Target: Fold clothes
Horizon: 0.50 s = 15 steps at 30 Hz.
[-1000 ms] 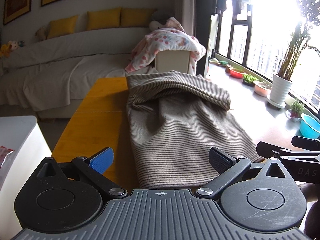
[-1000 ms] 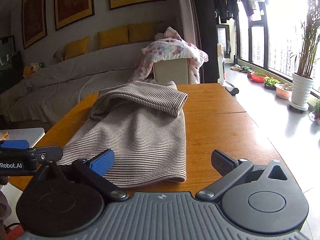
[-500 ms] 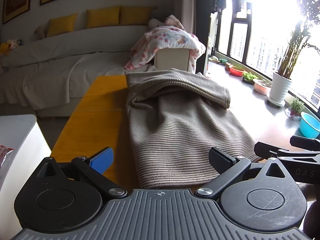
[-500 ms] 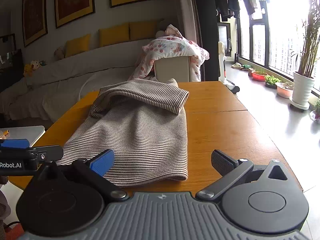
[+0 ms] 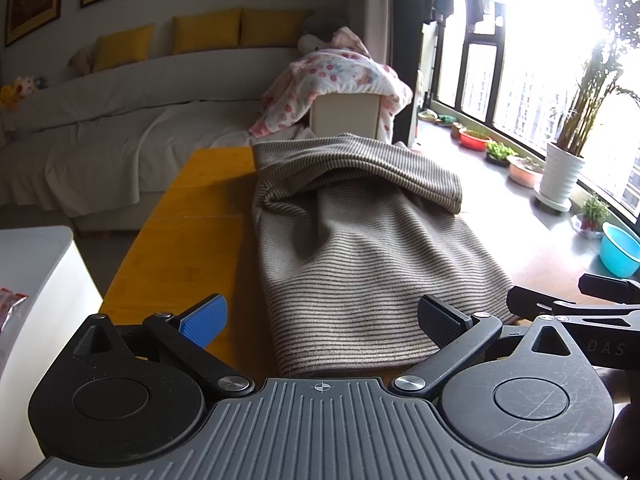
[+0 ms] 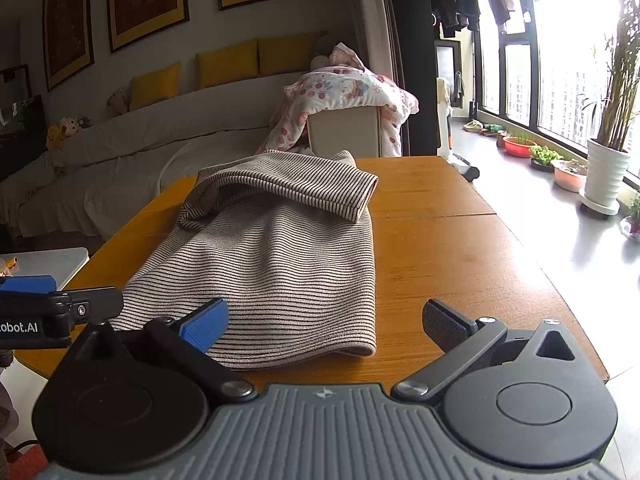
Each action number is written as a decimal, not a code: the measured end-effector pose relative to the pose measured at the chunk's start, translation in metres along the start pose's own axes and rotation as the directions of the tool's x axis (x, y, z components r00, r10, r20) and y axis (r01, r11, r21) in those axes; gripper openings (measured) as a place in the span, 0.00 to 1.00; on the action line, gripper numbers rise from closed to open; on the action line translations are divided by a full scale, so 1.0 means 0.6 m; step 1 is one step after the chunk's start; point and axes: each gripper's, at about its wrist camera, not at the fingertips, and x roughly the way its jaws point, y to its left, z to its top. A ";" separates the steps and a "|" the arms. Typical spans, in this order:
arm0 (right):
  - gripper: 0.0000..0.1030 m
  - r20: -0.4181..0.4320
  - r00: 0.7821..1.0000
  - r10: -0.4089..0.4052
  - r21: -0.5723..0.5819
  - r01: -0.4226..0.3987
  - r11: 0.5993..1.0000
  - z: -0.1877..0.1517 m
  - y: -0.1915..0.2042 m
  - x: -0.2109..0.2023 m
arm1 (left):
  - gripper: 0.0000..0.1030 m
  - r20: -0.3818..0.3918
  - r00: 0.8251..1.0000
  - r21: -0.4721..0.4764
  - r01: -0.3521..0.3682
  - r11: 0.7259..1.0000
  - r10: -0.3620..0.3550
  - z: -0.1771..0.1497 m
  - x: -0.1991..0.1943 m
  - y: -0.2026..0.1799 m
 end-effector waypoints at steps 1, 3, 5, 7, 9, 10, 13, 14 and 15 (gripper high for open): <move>1.00 0.000 1.000 -0.001 0.000 0.001 1.000 0.000 0.000 0.000 | 1.00 0.000 1.000 0.001 0.000 1.000 0.000 -0.001 0.000 0.000; 1.00 0.000 1.000 -0.001 0.000 0.001 1.000 -0.002 -0.001 0.000 | 1.00 0.000 1.000 0.000 0.001 1.000 -0.001 -0.002 0.000 0.000; 1.00 -0.001 1.000 -0.002 0.000 0.002 1.000 -0.002 -0.001 0.000 | 1.00 0.000 1.000 0.000 0.000 1.000 0.000 -0.001 0.000 0.000; 1.00 -0.003 1.000 -0.002 0.002 0.002 1.000 -0.002 -0.002 0.000 | 1.00 -0.001 1.000 -0.001 0.000 1.000 0.000 -0.001 0.001 0.000; 1.00 -0.005 1.000 -0.002 0.005 0.002 1.000 -0.003 -0.003 0.000 | 1.00 -0.003 1.000 0.000 0.000 1.000 0.000 -0.002 0.001 0.000; 1.00 -0.006 1.000 -0.001 0.006 0.001 1.000 -0.003 -0.004 0.000 | 1.00 -0.003 1.000 -0.001 0.001 1.000 -0.001 -0.002 0.001 0.000; 1.00 -0.009 1.000 -0.002 0.009 0.002 1.000 -0.003 -0.004 0.001 | 1.00 -0.005 1.000 -0.001 0.001 1.000 -0.001 -0.003 0.002 0.000; 1.00 -0.010 1.000 -0.003 0.009 0.003 1.000 -0.003 -0.004 0.001 | 1.00 -0.005 1.000 -0.002 0.000 1.000 0.000 -0.003 0.001 -0.001; 1.00 -0.011 1.000 -0.003 0.010 0.003 1.000 -0.003 -0.005 0.002 | 1.00 -0.006 1.000 -0.001 0.000 1.000 0.000 -0.004 0.001 -0.001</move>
